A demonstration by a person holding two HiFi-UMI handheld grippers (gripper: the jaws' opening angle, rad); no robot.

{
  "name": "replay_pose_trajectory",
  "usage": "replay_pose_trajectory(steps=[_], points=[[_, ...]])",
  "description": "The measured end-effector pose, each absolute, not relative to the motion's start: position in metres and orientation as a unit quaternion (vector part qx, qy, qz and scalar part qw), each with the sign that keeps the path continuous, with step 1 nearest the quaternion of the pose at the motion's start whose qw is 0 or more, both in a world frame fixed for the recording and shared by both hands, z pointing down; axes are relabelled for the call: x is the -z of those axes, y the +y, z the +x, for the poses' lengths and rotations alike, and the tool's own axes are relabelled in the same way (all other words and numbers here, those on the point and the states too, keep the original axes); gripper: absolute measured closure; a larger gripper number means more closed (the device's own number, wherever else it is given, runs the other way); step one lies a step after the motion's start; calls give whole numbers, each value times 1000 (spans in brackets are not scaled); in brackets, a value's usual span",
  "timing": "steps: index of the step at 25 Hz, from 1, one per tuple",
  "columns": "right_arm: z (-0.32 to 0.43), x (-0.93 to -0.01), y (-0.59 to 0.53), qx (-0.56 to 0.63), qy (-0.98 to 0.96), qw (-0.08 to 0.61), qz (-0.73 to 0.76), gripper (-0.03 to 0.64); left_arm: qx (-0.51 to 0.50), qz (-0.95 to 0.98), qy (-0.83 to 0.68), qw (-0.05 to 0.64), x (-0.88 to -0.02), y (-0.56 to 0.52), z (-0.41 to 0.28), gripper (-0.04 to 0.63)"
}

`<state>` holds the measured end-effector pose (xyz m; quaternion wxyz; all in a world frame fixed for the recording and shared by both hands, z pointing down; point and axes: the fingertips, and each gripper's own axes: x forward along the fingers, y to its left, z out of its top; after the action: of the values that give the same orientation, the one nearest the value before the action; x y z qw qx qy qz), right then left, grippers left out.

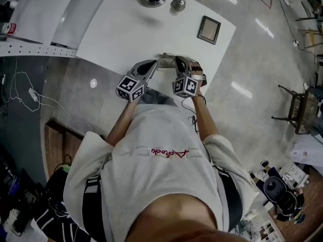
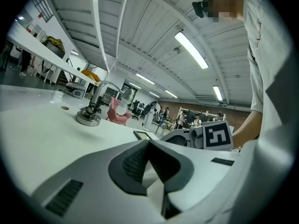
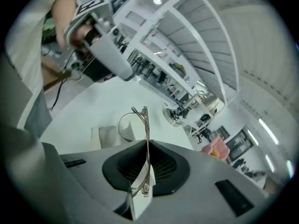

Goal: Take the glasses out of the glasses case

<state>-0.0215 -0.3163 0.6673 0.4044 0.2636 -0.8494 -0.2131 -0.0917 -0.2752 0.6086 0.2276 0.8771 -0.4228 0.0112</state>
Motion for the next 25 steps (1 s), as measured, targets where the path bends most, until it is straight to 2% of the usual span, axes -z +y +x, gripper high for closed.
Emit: replay_pose_trajectory(steps=[8,12,15,25], points=[[2,-616,-334,-120,-898,137,401,592,-4,879,-436,194,-587,-289,-91,601],[17,-602,-332,-193,-889,39,413,592,-5,882,-436,182,-583,-293,-80,601],[17,-590,-325,-183,-901,14,394,594,-7,882,-436,178,-581,-292,-73,601],[39,-587,-303,-174,-908,11,380,594,-12,880,-438,184,-580,-266,-50,601]])
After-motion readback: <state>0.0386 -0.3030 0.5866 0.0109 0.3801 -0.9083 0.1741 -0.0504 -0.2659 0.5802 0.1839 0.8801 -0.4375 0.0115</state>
